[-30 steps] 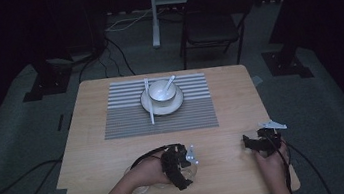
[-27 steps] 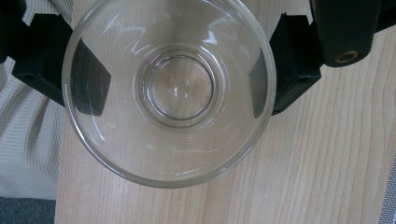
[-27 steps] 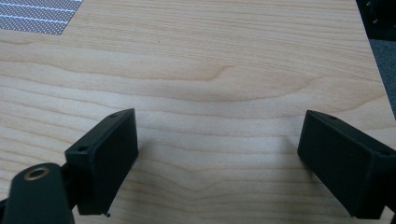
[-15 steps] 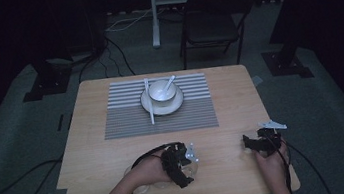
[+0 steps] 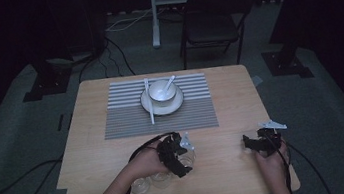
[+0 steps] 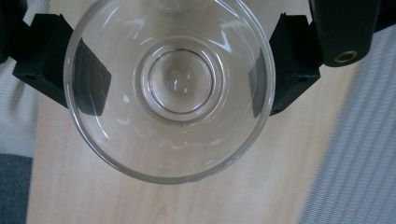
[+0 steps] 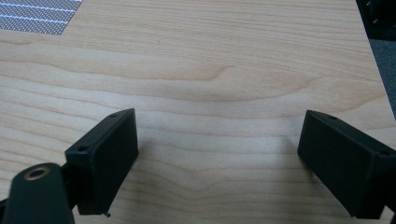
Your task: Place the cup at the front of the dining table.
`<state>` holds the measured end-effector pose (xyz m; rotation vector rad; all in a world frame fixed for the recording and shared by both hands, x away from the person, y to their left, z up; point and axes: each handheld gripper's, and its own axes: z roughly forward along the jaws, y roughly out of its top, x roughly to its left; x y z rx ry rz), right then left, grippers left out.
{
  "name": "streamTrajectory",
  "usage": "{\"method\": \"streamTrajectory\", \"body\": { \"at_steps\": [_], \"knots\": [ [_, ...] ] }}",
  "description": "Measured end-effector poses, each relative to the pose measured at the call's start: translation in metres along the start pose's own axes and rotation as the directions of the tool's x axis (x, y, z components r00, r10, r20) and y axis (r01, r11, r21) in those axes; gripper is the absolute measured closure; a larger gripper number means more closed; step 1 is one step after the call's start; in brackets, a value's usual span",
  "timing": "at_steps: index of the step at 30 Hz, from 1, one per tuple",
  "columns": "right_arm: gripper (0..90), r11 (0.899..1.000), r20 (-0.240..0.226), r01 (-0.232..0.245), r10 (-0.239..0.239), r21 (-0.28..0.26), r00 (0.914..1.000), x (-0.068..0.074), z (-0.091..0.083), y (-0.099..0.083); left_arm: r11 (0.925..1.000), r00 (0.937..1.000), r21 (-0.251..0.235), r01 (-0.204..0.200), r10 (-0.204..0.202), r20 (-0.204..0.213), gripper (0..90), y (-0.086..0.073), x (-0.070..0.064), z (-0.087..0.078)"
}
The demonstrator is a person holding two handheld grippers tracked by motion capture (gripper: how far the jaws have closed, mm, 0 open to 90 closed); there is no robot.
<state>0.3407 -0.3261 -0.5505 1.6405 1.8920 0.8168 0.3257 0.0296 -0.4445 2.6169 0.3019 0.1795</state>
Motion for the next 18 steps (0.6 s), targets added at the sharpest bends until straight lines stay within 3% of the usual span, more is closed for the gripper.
{"method": "streamTrajectory", "body": {
  "at_steps": [11,18],
  "knots": [
    [11.6,1.0,0.0,-0.001,0.001,0.0,1.0,0.0,0.0,0.0,0.9974,0.9961,-0.005,0.071,-0.071,-0.051,17.9,-0.009,0.026,-0.01],
    [11.6,1.0,0.0,0.0,0.0,0.0,1.0,0.0,0.0,0.0,0.9909,0.9864,-0.007,0.134,-0.134,-0.094,17.9,-0.026,0.043,-0.02]
  ]
}}
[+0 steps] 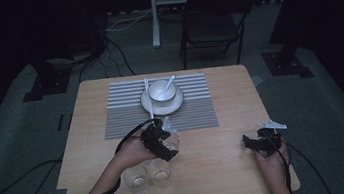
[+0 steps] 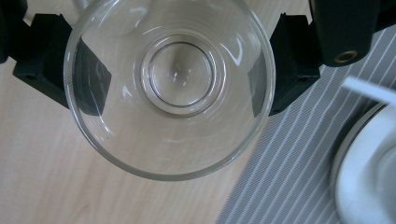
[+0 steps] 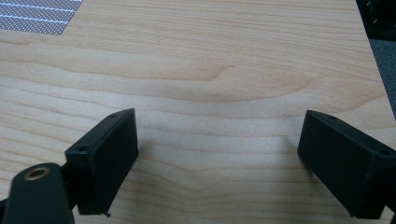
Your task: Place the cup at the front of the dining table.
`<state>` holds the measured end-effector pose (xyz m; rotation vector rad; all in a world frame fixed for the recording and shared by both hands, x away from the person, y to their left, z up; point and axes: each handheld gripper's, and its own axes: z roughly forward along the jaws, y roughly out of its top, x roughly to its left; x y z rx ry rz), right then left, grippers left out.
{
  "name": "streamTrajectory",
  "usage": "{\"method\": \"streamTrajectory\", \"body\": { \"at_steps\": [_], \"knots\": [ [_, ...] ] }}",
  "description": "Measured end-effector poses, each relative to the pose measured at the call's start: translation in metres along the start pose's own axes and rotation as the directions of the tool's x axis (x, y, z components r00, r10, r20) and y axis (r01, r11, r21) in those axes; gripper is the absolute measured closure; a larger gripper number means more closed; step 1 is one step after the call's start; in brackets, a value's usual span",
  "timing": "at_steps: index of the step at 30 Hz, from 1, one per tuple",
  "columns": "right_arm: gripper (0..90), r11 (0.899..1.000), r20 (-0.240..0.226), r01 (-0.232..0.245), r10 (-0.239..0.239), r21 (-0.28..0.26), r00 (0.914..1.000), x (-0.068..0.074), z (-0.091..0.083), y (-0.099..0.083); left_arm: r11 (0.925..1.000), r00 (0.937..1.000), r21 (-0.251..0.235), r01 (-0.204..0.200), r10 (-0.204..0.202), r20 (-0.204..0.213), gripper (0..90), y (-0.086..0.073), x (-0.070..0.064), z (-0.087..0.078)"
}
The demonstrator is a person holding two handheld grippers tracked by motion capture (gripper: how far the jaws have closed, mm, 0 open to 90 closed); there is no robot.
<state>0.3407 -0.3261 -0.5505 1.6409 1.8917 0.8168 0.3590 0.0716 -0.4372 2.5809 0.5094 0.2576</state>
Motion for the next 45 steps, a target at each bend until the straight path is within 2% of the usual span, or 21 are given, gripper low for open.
{"method": "streamTrajectory", "body": {
  "at_steps": [6,13,18,19,21,23,24,29,31,34,37,38,39,40,42,43,44,45],
  "knots": [
    [11.7,1.0,0.0,0.0,0.0,0.0,1.0,0.0,0.0,0.0,0.9997,0.9996,0.004,0.025,-0.025,-0.015,17.9,-0.013,0.007,-0.003],
    [11.7,1.0,0.0,-0.001,0.001,0.0,1.0,0.0,0.0,0.0,0.9985,0.9984,0.035,0.042,-0.041,-0.038,17.9,-0.029,0.014,-0.006],
    [11.7,1.0,0.0,-0.001,0.001,0.0,1.0,0.0,0.0,0.0,0.9963,0.9953,0.04,0.077,-0.074,-0.061,17.9,-0.041,0.021,-0.01],
    [11.7,1.0,0.001,0.0,0.0,0.0,1.0,0.0,0.0,0.0,0.9949,0.9934,0.035,0.095,-0.092,-0.068,17.9,-0.044,0.023,-0.011],
    [11.7,1.0,0.001,-0.001,0.001,0.0,1.0,0.0,0.0,0.0,0.9936,0.9904,0.037,0.107,-0.103,-0.093,17.9,-0.048,0.026,-0.013],
    [11.7,1.0,0.001,0.0,0.0,0.0,1.0,0.0,0.0,0.0,0.9925,0.989,0.038,0.116,-0.112,-0.097,17.9,-0.05,0.028,-0.014],
    [11.7,1.0,0.001,0.0,0.0,0.0,1.0,0.0,0.0,0.0,0.9897,0.9864,0.044,0.136,-0.131,-0.1,17.9,-0.053,0.032,-0.015],
    [11.7,1.0,0.001,-0.001,0.001,0.0,1.0,0.0,0.0,0.0,0.983,0.9768,0.052,0.176,-0.168,-0.133,17.9,-0.064,0.045,-0.016],
    [11.7,1.0,0.001,-0.001,0.001,0.0,1.0,0.0,0.0,0.0,0.9765,0.9694,0.039,0.212,-0.205,-0.135,17.9,-0.067,0.051,-0.017],
    [11.7,1.0,0.001,-0.001,0.001,0.0,1.0,0.0,0.0,0.0,0.971,0.9617,0.038,0.236,-0.228,-0.153,17.9,-0.068,0.057,-0.018],
    [11.7,1.0,0.001,-0.001,0.001,0.0,1.0,0.0,0.0,0.0,0.9636,0.9493,0.034,0.265,-0.255,-0.184,17.9,-0.068,0.067,-0.018],
    [11.7,1.0,0.001,-0.001,0.001,0.0,1.0,0.0,0.0,0.0,0.9594,0.9422,0.025,0.281,-0.271,-0.197,17.9,-0.068,0.071,-0.017],
    [11.7,1.0,0.001,-0.001,0.001,0.0,1.0,0.0,0.0,0.0,0.9574,0.9386,0.028,0.287,-0.276,-0.207,17.9,-0.068,0.074,-0.017],
    [11.7,1.0,0.001,0.0,0.0,0.0,1.0,0.0,0.0,0.0,0.9531,0.9309,0.021,0.302,-0.29,-0.222,17.9,-0.067,0.077,-0.017],
    [11.7,1.0,0.001,-0.001,0.001,0.0,1.0,0.0,0.0,0.0,0.9485,0.9228,0.018,0.316,-0.303,-0.238,17.9,-0.066,0.084,-0.016],
    [11.7,1.0,0.002,-0.003,0.003,0.0,1.0,0.0,0.0,0.0,0.9439,0.9134,0.003,0.33,-0.319,-0.253,17.9,-0.066,0.087,-0.017],
    [11.7,1.0,0.002,-0.003,0.003,0.0,1.0,0.0,0.0,0.0,0.9414,0.9086,-0.001,0.337,-0.326,-0.261,17.9,-0.065,0.09,-0.017],
    [11.7,1.0,0.002,-0.003,0.003,0.0,1.0,0.0,0.0,0.0,0.9367,0.9005,-0.01,0.35,-0.339,-0.272,17.9,-0.064,0.094,-0.017]
  ]
}}
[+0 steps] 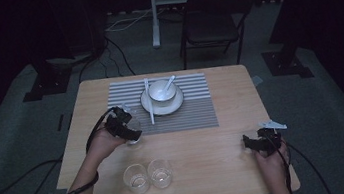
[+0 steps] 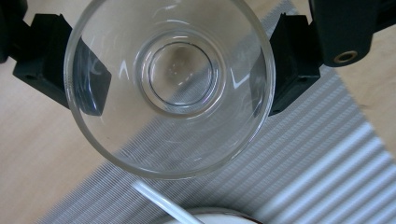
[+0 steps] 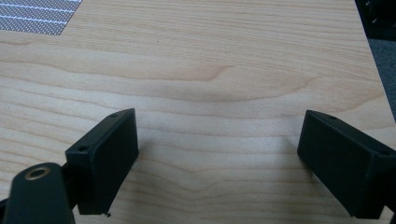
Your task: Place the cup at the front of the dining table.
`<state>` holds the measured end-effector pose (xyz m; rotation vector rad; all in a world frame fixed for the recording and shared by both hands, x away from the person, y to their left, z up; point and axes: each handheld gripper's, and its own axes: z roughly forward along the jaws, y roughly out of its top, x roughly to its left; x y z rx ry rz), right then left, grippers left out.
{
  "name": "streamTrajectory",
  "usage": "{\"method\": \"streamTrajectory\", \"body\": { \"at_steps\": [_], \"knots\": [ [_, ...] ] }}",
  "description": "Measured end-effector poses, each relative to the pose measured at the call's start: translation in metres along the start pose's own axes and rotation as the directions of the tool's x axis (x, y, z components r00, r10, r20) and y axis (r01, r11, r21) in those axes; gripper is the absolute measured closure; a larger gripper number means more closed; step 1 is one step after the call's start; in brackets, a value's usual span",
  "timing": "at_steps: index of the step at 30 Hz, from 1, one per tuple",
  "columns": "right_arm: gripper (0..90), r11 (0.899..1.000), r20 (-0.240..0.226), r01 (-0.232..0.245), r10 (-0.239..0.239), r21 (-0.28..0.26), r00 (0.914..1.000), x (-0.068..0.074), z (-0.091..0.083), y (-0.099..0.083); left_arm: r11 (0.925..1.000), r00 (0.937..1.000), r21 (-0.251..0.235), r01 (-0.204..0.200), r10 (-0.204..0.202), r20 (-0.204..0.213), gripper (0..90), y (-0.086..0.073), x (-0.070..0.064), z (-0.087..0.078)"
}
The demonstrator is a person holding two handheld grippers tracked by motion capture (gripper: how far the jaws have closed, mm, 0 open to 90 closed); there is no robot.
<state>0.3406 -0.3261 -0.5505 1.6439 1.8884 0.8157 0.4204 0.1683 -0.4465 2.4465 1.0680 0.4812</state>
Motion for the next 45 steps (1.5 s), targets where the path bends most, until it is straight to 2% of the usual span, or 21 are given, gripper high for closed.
{"method": "streamTrajectory", "body": {
  "at_steps": [3,7,8,10,12,15,17,20,24,26,28,30,31,34,36,37,39,42,45],
  "knots": [
    [11.8,1.0,0.001,-0.001,0.001,0.0,1.0,0.0,0.0,0.0,0.9992,0.9986,-0.004,0.039,-0.039,-0.035,17.9,0.006,0.009,0.003],
    [11.7,1.0,0.001,-0.001,0.001,0.0,1.0,0.0,0.0,0.0,0.9954,0.9928,-0.021,0.094,-0.095,-0.073,17.9,0.014,0.021,0.008],
    [11.7,1.0,0.001,-0.001,0.001,0.0,1.0,0.0,0.0,0.0,0.9954,0.9928,-0.021,0.094,-0.095,-0.073,18.0,0.014,0.021,0.008],
    [11.7,1.0,0.001,-0.001,0.001,0.0,1.0,0.0,0.0,0.0,0.9914,0.989,-0.026,0.128,-0.13,-0.071,18.0,0.022,0.029,0.012],
    [11.8,1.0,0.001,-0.001,0.001,0.0,1.0,0.0,0.0,0.0,0.9917,0.9881,-0.02,0.127,-0.128,-0.085,18.0,0.029,0.032,0.016],
    [11.7,1.0,0.001,-0.001,0.001,0.0,1.0,0.0,0.0,0.0,0.9889,0.9859,-0.018,0.147,-0.148,-0.078,17.9,0.037,0.037,0.024],
    [11.7,1.0,0.001,-0.001,0.001,0.0,1.0,0.0,0.0,0.0,0.9874,0.9831,-0.017,0.157,-0.158,-0.092,17.9,0.041,0.04,0.029],
    [11.7,1.0,0.001,-0.001,0.001,0.0,1.0,0.0,0.0,0.0,0.981,0.9776,-0.021,0.193,-0.194,-0.082,18.0,0.047,0.047,0.037],
    [11.7,1.0,0.0,-0.001,0.001,0.0,1.0,0.0,0.0,0.0,0.9794,0.9748,-0.005,0.202,-0.201,-0.096,18.0,0.052,0.05,0.048],
    [11.7,1.0,0.001,-0.001,0.001,0.0,1.0,0.0,0.0,0.0,0.9798,0.9757,-0.003,0.2,-0.199,-0.091,18.0,0.052,0.051,0.051],
    [11.7,1.0,0.0,-0.001,0.001,0.0,1.0,0.0,0.0,0.0,0.9785,0.9748,0.017,0.205,-0.203,-0.093,18.0,0.055,0.053,0.061],
    [11.7,1.0,0.0,-0.001,0.001,0.0,1.0,0.0,0.0,0.0,0.9763,0.9726,0.011,0.216,-0.214,-0.09,18.0,0.055,0.054,0.065],
    [11.7,1.0,0.0,-0.001,0.001,0.0,1.0,0.0,0.0,0.0,0.9731,0.9696,0.004,0.23,-0.229,-0.085,17.9,0.054,0.054,0.066],
    [11.7,1.0,0.0,-0.001,0.001,0.0,1.0,0.0,0.0,0.0,0.9728,0.9694,0.01,0.231,-0.23,-0.087,18.0,0.053,0.055,0.071],
    [11.8,1.0,0.001,0.0,0.0,-0.001,1.0,0.0,0.0,0.0,0.9709,0.9677,0.005,0.24,-0.238,-0.082,18.0,0.053,0.056,0.071],
    [11.8,1.0,0.001,-0.001,0.001,-0.001,1.0,0.0,0.0,0.0,0.9729,0.9698,0.005,0.231,-0.23,-0.08,18.0,0.053,0.056,0.071],
    [11.8,1.0,0.001,-0.001,0.001,-0.001,1.0,0.0,0.0,0.0,0.9704,0.9689,0.015,0.241,-0.24,-0.061,17.9,0.052,0.058,0.071],
    [11.8,1.0,0.001,-0.001,0.001,-0.001,1.0,0.0,0.0,0.0,0.9708,0.97,0.023,0.239,-0.237,-0.052,17.7,0.052,0.059,0.07],
    [11.8,1.0,0.001,-0.001,0.001,-0.001,1.0,0.0,0.0,0.0,0.9675,0.9671,0.02,0.252,-0.251,-0.041,14.7,0.051,0.06,0.068]
  ]
}}
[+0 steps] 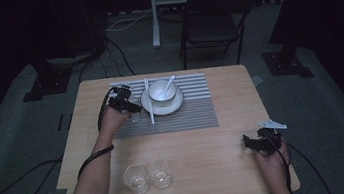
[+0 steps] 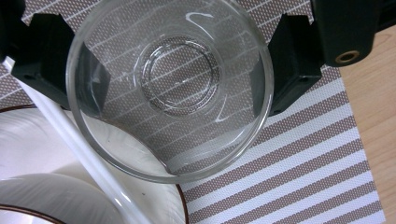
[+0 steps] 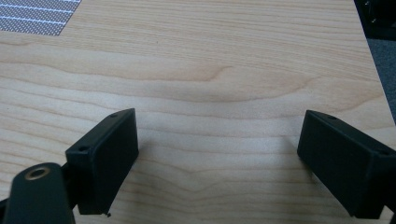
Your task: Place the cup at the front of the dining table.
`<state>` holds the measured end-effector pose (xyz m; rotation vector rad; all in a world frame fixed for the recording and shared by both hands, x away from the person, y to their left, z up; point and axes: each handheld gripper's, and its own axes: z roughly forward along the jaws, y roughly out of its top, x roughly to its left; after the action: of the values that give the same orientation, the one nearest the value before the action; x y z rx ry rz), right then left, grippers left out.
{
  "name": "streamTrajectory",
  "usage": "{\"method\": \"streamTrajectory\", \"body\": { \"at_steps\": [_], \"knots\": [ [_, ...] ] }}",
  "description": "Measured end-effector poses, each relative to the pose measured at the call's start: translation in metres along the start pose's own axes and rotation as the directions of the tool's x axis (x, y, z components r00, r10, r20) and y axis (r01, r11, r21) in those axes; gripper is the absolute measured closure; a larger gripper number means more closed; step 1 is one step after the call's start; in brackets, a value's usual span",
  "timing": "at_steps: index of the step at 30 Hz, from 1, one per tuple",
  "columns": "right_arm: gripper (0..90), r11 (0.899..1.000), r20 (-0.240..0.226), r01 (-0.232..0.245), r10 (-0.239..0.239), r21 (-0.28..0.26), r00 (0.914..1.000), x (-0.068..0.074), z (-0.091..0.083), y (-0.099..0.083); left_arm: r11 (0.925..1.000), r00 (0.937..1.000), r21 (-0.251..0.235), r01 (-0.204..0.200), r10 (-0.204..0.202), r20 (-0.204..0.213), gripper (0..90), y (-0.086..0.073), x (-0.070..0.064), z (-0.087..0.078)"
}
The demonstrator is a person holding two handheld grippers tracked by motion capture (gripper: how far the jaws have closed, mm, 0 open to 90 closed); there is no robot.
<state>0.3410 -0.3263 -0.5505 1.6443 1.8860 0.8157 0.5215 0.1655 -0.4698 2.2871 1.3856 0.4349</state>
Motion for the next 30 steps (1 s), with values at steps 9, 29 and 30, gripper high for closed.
{"method": "streamTrajectory", "body": {
  "at_steps": [9,29,30],
  "knots": [
    [11.8,1.0,0.0,0.0,0.0,0.0,1.0,0.0,0.0,0.0,0.9989,0.9982,-0.023,0.041,-0.04,0.045,0.2,-0.01,0.007,-0.007],
    [11.8,1.0,0.0,0.0,0.0,0.0,1.0,0.0,0.0,0.0,0.9921,0.9952,-0.114,0.053,-0.043,0.088,0.3,-0.07,0.008,-0.012],
    [11.8,1.0,0.0,0.0,0.0,0.0,1.0,0.0,0.0,0.0,0.9906,0.9944,-0.124,0.058,-0.046,0.095,0.3,-0.072,0.008,-0.012]
  ]
}}
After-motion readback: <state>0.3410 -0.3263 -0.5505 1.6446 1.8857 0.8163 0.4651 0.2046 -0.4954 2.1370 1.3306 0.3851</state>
